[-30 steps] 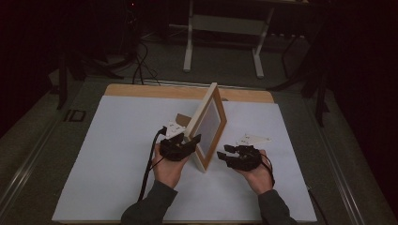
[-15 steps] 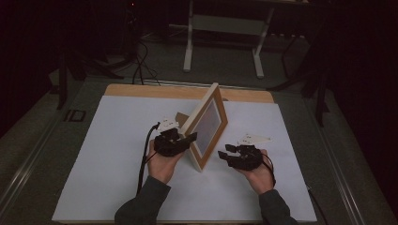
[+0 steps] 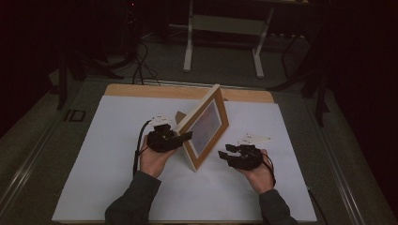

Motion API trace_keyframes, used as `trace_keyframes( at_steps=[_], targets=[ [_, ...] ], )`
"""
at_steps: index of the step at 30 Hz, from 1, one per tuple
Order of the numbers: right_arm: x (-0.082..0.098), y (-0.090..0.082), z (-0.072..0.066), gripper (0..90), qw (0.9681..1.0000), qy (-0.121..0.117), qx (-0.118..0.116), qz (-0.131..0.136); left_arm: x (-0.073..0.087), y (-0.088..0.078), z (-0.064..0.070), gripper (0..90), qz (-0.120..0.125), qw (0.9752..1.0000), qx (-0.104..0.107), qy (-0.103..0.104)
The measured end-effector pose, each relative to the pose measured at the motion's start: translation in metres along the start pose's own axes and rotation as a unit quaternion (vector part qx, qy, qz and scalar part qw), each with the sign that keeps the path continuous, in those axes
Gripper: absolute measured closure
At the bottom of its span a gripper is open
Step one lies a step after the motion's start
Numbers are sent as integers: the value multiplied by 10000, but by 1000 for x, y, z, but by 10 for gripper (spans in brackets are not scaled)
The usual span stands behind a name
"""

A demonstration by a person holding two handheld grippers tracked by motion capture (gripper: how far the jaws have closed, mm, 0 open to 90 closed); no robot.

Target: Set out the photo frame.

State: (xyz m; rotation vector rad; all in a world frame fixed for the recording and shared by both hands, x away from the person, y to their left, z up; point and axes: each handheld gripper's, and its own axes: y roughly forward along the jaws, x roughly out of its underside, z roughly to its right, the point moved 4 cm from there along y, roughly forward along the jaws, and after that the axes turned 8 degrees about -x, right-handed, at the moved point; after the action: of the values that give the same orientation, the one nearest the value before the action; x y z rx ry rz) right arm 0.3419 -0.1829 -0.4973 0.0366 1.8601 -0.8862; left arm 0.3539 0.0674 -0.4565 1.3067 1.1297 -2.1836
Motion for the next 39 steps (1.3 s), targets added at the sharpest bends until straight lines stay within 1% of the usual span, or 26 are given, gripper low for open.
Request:
trace_keyframes(
  at_steps=[4, 7, 10, 12, 14, 17, 20, 21, 24, 27, 30, 32, 36, 39],
  targets=[
    [0, 0, 1, 542, 10000, 10, -2, 11, 0, -2, -5, 692, -29, 9999, 136, -22],
    [-1, -1, 2, 542, 10000, 9, 13, 26, 0, -3, -9, 692, -52, 9997, 243, 15],
    [-2, -2, 3, 542, 10000, 17, 32, 34, -1, -4, -13, 695, -87, 9992, 378, 3],
    [-3, -1, 3, 542, 10000, 36, 37, 44, -1, -5, -16, 694, -104, 9989, 449, 39],
    [-5, 0, 2, 542, 10000, 11, 37, 60, -1, -6, -18, 694, -131, 9985, 523, 75],
    [-11, 2, 1, 541, 10000, -60, 37, 54, -2, -7, -21, 698, -166, 9978, 644, 69],
    [-17, 6, 2, 542, 9999, -123, 38, 50, -2, -7, -26, 703, -202, 9968, 772, 59],
    [-18, 7, 2, 542, 9999, -160, 56, 8, -3, -8, -27, 704, -217, 9964, 820, 58],
    [-23, 11, 4, 542, 9994, -299, 165, -78, -3, -9, -32, 705, -277, 9953, 917, 121],
    [-31, 10, 8, 542, 9993, -313, 216, -46, -6, -10, -35, 710, -328, 9943, 994, 181],
    [-38, 9, 13, 541, 9992, -298, 266, -14, -8, -9, -41, 733, -354, 9929, 1128, 145],
    [-40, 9, 15, 540, 9992, -296, 267, 17, -8, -9, -45, 737, -374, 9919, 1203, 144],
    [-44, 11, 18, 537, 9992, -276, 282, 52, -10, -9, -48, 739, -440, 9905, 1279, 238],
    [-45, 12, 21, 538, 9992, -236, 301, 60, -11, -9, -52, 739, -476, 9888, 1385, 274]
  ],
)
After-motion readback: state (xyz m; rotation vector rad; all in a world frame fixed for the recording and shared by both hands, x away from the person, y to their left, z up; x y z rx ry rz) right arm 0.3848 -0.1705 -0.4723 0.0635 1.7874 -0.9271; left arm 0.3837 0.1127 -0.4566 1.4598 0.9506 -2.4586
